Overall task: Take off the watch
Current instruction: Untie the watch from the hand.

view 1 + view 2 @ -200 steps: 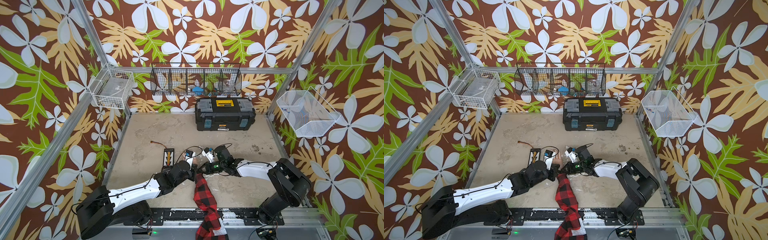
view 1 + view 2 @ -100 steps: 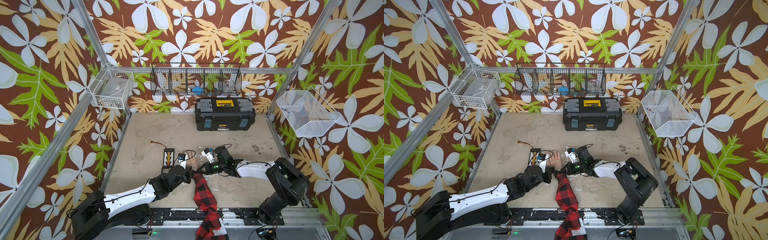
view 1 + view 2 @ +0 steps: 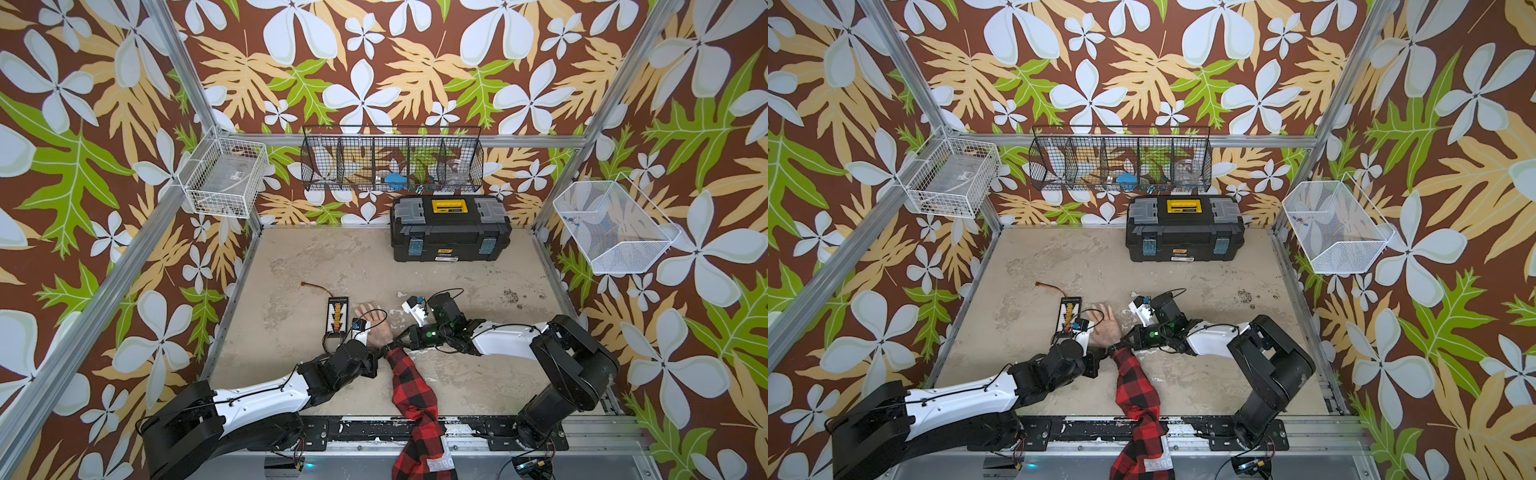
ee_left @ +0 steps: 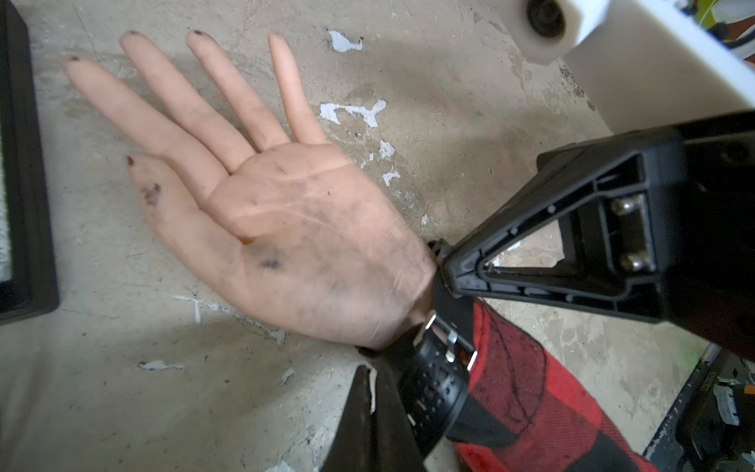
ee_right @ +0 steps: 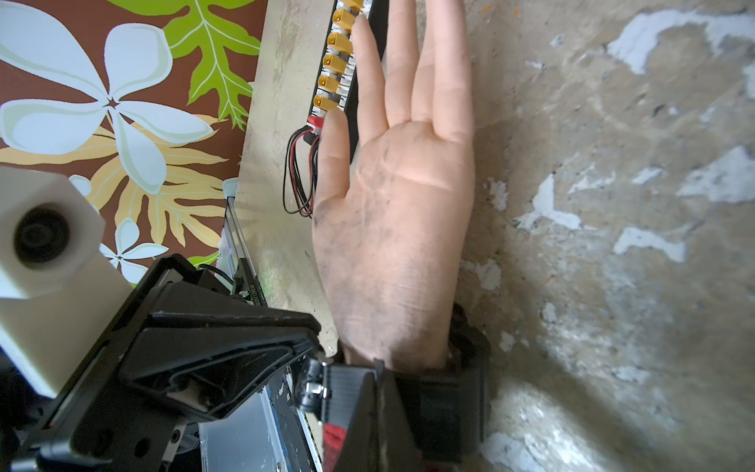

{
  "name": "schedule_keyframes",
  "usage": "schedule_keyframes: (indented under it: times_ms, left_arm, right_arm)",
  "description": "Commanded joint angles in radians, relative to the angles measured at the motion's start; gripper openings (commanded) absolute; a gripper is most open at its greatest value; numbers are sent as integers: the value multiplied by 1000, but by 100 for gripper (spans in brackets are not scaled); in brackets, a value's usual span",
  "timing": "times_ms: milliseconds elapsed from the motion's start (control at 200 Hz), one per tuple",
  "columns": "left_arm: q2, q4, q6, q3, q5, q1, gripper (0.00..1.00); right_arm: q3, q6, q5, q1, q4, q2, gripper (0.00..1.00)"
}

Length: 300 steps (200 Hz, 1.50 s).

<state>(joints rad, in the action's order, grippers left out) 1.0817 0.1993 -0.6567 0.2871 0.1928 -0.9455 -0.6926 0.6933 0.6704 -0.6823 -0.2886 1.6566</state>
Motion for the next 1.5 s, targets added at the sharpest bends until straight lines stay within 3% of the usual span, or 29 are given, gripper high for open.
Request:
schedule_keyframes:
  times_ms: [0, 480, 921, 1256, 1496]
  left_arm:
    - [38, -77, -2, 3, -49, -1, 0]
    - [101, -21, 46, 44, -41, -1, 0]
    - [197, 14, 168, 253, -44, -1, 0]
    - [145, -25, 172, 264, -18, -2, 0]
    - [89, -82, 167, 240, 21, -1, 0]
  right_arm:
    - [7, -21, -139, 0, 180, 5, 3]
    - [-5, -32, -167, 0, 235, -31, 2]
    - [1, -33, -177, 0, 283, -116, 2]
    - [-19, -51, -253, 0, 359, -205, 2]
    - [-30, -35, -187, 0, 320, -230, 20]
